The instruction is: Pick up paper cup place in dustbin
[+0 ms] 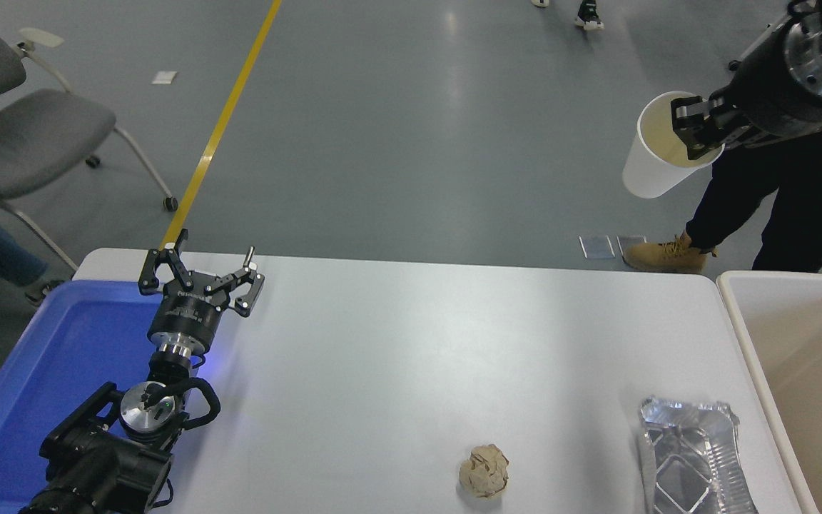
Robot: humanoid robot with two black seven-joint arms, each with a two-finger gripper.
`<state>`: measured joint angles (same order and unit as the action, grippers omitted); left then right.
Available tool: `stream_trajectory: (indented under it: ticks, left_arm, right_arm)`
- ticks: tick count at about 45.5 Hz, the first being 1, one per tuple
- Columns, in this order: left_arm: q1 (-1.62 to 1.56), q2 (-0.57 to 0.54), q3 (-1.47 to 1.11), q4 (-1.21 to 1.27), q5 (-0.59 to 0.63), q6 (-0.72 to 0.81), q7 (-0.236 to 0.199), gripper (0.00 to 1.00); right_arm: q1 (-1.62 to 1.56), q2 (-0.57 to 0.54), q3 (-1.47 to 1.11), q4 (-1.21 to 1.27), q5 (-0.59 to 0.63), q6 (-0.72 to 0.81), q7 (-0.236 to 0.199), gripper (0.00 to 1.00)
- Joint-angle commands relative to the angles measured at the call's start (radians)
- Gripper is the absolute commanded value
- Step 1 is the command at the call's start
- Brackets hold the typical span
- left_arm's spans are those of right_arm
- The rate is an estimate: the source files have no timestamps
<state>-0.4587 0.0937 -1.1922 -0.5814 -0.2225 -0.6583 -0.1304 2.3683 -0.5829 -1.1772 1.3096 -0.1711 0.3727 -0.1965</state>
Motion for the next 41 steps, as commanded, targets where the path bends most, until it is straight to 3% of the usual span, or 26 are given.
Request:
stream_trajectory:
  ticks: [1,12,25,41]
  left_arm:
    - [0.0,0.0,0.0,0.0,0.0,0.0,0.0,0.99]
    - [0.0,0.0,0.0,0.0,0.0,0.0,0.0,0.99]
    - [0.0,0.0,0.0,0.0,0.0,-0.001,0.0,0.99]
    - [0.0,0.0,0.0,0.0,0.0,-0.001,0.0,0.99]
  right_arm:
    - [-0.25,-0.215,0.158,-0.216,0.001,-0.333,0.0,0.0]
    - [-0.682,-0.259,0.565,-0.605,0.013,-0.537,-0.001,0.0]
    - [-1.077,-0.115,1.157,-1.171,0.016,-0.531,-0.003,0.0]
    - [-1.435,-0.071,1.605,-1.254,0.211,-0.531,-0.003,0.0]
